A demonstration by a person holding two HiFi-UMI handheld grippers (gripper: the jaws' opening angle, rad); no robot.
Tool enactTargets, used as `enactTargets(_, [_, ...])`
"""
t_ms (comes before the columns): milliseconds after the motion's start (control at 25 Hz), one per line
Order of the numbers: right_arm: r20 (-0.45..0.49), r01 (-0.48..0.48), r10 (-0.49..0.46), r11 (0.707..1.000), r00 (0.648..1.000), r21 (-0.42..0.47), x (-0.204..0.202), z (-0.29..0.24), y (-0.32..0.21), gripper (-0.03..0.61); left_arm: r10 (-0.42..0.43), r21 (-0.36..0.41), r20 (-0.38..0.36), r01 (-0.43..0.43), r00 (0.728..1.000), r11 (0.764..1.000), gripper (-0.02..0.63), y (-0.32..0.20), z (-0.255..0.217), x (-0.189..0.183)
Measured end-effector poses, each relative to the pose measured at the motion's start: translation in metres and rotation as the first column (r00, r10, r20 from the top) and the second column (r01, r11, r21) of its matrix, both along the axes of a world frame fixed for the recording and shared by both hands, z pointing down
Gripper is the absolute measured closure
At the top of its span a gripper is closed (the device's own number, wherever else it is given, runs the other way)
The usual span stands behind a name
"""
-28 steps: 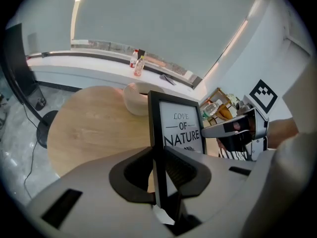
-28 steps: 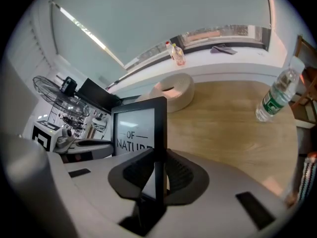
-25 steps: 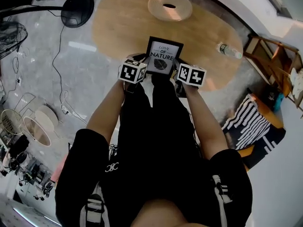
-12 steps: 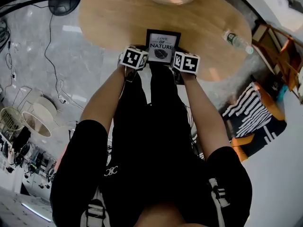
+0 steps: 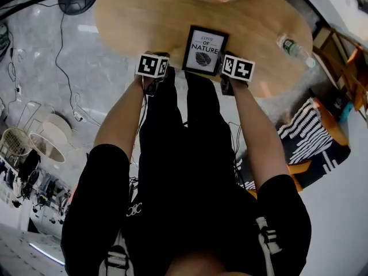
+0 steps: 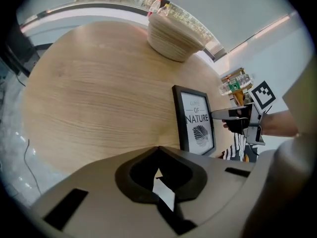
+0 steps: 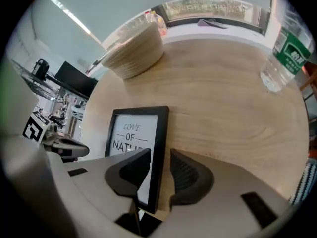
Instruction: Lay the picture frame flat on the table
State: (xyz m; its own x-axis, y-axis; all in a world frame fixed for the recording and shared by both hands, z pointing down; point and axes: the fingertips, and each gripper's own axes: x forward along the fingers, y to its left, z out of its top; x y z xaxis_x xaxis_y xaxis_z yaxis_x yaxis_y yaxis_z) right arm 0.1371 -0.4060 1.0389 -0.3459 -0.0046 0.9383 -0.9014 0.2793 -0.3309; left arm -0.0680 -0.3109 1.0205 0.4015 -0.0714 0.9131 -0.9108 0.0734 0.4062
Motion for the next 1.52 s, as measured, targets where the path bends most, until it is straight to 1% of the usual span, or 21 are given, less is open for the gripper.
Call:
enactTargets(120, [0.002,-0.008,0.008,0.997,1.0,0.075,-0.01,-0.026,-0.01,0.434,0.0,0.04,0.008,0.0,1.0,0.999,0.594,-0.005,-0.021,-0.008])
enactTargets(240, [0.036,-0.045,0.039,0.987,0.999,0.155,-0.025,-0.067,-0.019,0.436,-0.051,0.106,-0.003,0.051,0.999,0.993,0.594,-0.019,-0.056,-0.012])
enactTargets(320, [0.064,-0.027,0.013,0.973,0.998,0.231,-0.041,-0.104,-0.022,0.449,-0.097,0.165,-0.029,0.101,0.995,0.981,0.594,-0.032,-0.089,-0.012])
enactTargets(400, [0.088,0.017,-0.049,0.944,0.995,0.331,-0.059,-0.153,-0.024,0.474,-0.144,0.238,-0.076,0.158,0.987,0.958,0.594,-0.047,-0.13,-0.011])
enactTargets(480, [0.102,0.048,-0.104,0.895,0.989,0.443,-0.076,-0.207,-0.034,0.497,-0.164,0.33,-0.114,0.194,0.98,0.924,0.594,-0.067,-0.174,-0.01])
enactTargets(600, [0.088,0.066,-0.147,0.802,0.985,0.593,-0.091,-0.287,-0.051,0.546,-0.166,0.473,-0.121,0.204,0.979,0.857,0.594,-0.092,-0.252,-0.014])
enactTargets(640, [0.085,0.066,-0.151,0.781,0.985,0.621,-0.092,-0.313,-0.049,0.557,-0.175,0.509,-0.116,0.21,0.978,0.835,0.594,-0.092,-0.28,-0.016])
enactTargets(680, [0.087,0.061,-0.151,0.769,0.985,0.637,-0.091,-0.338,-0.045,0.565,-0.189,0.542,-0.111,0.219,0.976,0.811,0.594,-0.088,-0.309,-0.018])
enactTargets(720, [0.095,0.052,-0.148,0.759,0.984,0.649,-0.091,-0.362,-0.042,0.565,-0.205,0.578,-0.108,0.229,0.973,0.783,0.594,-0.085,-0.339,-0.022])
enactTargets(760, [0.112,0.035,-0.146,0.747,0.983,0.664,-0.093,-0.386,-0.044,0.566,-0.219,0.619,-0.108,0.238,0.97,0.748,0.594,-0.085,-0.368,-0.028])
enactTargets(800, [0.137,0.011,-0.145,0.726,0.98,0.688,-0.098,-0.411,-0.05,0.566,-0.228,0.665,-0.111,0.243,0.967,0.707,0.594,-0.089,-0.396,-0.036])
enactTargets(840, [0.166,-0.017,-0.147,0.697,0.975,0.716,-0.104,-0.436,-0.058,0.566,-0.234,0.71,-0.111,0.242,0.966,0.662,0.594,-0.094,-0.422,-0.044])
enactTargets(920, [0.216,-0.068,-0.164,0.625,0.963,0.778,-0.115,-0.487,-0.07,0.566,-0.236,0.789,-0.085,0.21,0.968,0.578,0.594,-0.099,-0.469,-0.06])
enactTargets(1000, [0.245,-0.103,-0.193,0.547,0.95,0.831,-0.123,-0.542,-0.071,0.566,-0.246,0.853,-0.037,0.158,0.969,0.497,0.594,-0.095,-0.518,-0.072])
enactTargets(1120, [0.275,-0.15,-0.231,0.444,0.933,0.883,-0.129,-0.621,-0.072,0.566,-0.287,0.929,0.031,0.078,0.958,0.361,0.594,-0.089,-0.592,-0.086])
enactTargets(1160, [0.285,-0.169,-0.239,0.413,0.928,0.895,-0.129,-0.644,-0.074,0.566,-0.303,0.946,0.052,0.05,0.951,0.32,0.594,-0.089,-0.614,-0.091])
enactTargets(1200, [0.294,-0.187,-0.243,0.383,0.925,0.905,-0.129,-0.664,-0.076,0.566,-0.322,0.957,0.073,0.024,0.944,0.288,0.594,-0.089,-0.633,-0.095])
enactTargets(1240, [0.3,-0.203,-0.245,0.355,0.922,0.913,-0.127,-0.682,-0.078,0.566,-0.341,0.963,0.099,-0.003,0.935,0.269,0.594,-0.089,-0.649,-0.1])
enactTargets(1320, [0.304,-0.222,-0.247,0.312,0.92,0.924,-0.12,-0.708,-0.08,0.566,-0.375,0.965,0.152,-0.055,0.914,0.255,0.594,-0.086,-0.672,-0.107])
enactTargets(1400, [0.298,-0.223,-0.251,0.286,0.921,0.932,-0.114,-0.725,-0.079,0.566,-0.396,0.965,0.179,-0.083,0.901,0.247,0.594,-0.081,-0.688,-0.112])
enactTargets(1520, [0.299,-0.23,-0.281,0.252,0.912,0.94,-0.11,-0.747,-0.069,0.568,-0.417,0.968,0.175,-0.079,0.892,0.238,0.594,-0.075,-0.7,-0.118])
